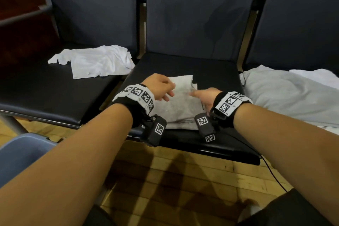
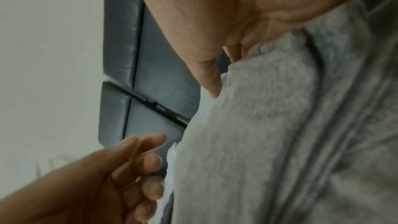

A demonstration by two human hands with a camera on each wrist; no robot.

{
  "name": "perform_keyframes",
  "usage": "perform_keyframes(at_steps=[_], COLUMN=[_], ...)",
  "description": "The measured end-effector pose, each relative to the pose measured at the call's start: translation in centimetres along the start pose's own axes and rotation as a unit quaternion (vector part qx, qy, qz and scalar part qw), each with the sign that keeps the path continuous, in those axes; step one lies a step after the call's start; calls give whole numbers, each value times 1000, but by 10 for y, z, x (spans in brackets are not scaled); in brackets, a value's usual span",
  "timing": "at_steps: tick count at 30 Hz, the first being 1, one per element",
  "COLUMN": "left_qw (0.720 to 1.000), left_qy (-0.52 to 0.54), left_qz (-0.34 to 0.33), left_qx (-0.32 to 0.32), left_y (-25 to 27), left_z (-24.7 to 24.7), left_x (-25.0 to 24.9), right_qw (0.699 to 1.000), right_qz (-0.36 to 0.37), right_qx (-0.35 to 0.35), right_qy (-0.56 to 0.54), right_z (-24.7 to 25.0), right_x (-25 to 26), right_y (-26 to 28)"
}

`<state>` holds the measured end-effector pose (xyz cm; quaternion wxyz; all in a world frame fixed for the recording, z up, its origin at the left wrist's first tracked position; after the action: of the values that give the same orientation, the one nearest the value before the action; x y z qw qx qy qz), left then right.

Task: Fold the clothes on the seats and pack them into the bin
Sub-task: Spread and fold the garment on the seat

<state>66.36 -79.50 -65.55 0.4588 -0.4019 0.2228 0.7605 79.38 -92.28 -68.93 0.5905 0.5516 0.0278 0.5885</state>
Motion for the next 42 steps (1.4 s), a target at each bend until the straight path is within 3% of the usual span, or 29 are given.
perform_keyframes(at_steps=[2, 4, 9, 13, 17, 21, 25, 30, 35, 37, 42], left_qw=[999, 996, 980, 975, 975, 975, 969, 970, 978, 979, 976], left_qy=[-18, -57, -153, -150, -132, -137, -169, -155, -48, -24, 8], left_qz=[34, 66, 126, 158, 179, 173, 176, 187, 198, 187, 196], left_qx=[-24, -35, -31, -40, -15, 14, 41, 24, -55, -79, -97], left_y=[-1, -1, -1, -5, -3, -4, -1, 0, -11, -20, -38], left_z=[8, 16, 30, 33, 27, 23, 21, 21, 25, 29, 32], left_x=[18, 35, 60, 73, 76, 71, 70, 72, 78, 82, 91], right_qw=[996, 996, 993, 991, 999, 995, 970, 947, 990, 995, 989], right_qz=[28, 33, 26, 8, -23, 16, 46, 44, 33, 35, 28], right_qx=[-42, -40, 14, 59, 41, -14, -46, -94, -55, -59, -91], right_qy=[72, 67, -112, -118, -23, 95, 236, 305, 124, 78, 112], right_z=[-1, -1, -3, -1, -5, -2, 3, 14, 15, 11, -1], right_x=[2, 4, 9, 3, -12, -12, -12, 0, 15, 25, 38], right_y=[9, 7, 2, 10, -1, 8, 14, 15, -8, -22, -36])
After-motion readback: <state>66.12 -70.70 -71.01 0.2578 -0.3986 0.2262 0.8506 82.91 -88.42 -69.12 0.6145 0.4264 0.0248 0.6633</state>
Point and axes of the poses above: each hand's wrist, its own y-axis away from the middle knuckle, its own z-axis out of the back of the hand, x = y × z, the point moved 2 cm from there along -y, towards the middle knuckle, and after that the axes turned 13 degrees about -z, right-handed, at the moved point
